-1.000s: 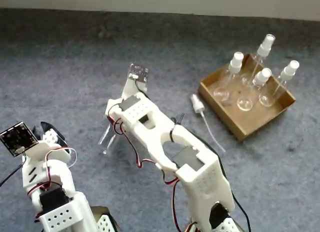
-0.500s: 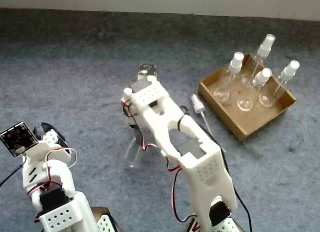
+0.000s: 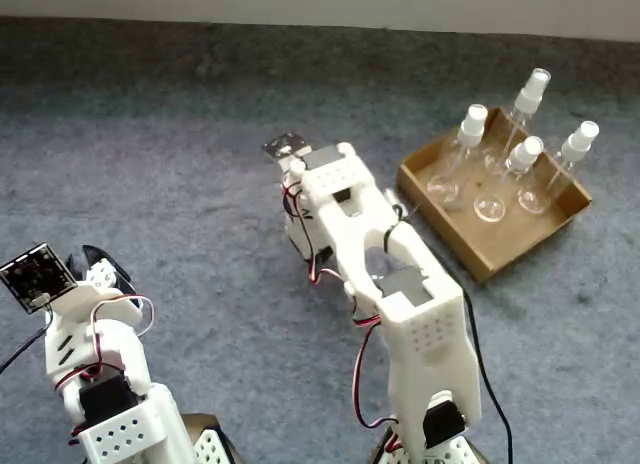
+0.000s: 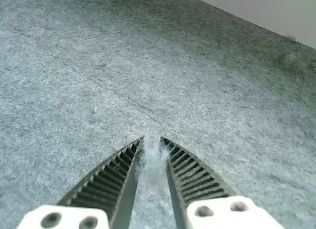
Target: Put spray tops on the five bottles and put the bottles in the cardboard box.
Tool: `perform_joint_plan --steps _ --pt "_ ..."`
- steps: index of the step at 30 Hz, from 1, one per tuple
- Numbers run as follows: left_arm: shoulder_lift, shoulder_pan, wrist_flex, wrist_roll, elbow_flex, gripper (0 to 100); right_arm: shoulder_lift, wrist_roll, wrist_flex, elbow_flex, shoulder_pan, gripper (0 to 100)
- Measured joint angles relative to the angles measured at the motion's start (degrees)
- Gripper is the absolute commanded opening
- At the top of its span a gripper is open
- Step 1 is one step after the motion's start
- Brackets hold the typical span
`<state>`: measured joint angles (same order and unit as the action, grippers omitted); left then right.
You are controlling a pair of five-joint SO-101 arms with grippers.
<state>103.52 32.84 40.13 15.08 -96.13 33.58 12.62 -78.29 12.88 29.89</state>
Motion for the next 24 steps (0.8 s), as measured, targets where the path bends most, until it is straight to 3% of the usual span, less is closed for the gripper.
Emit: perform_joint_plan --steps 6,15,24 --pt "0.0 0.0 0.0 0.0 0.0 0 0.1 1.1 -5.6 1.3 -1.8 0.6" --pt "0.0 0.0 0.0 0.0 0.0 0 -3.9 1.2 -20.9 22.2 -2.5 0.6" --pt "0.0 0.0 0.0 0.0 0.0 0 -17.8 1.3 -21.8 27.6 -5.3 0.5"
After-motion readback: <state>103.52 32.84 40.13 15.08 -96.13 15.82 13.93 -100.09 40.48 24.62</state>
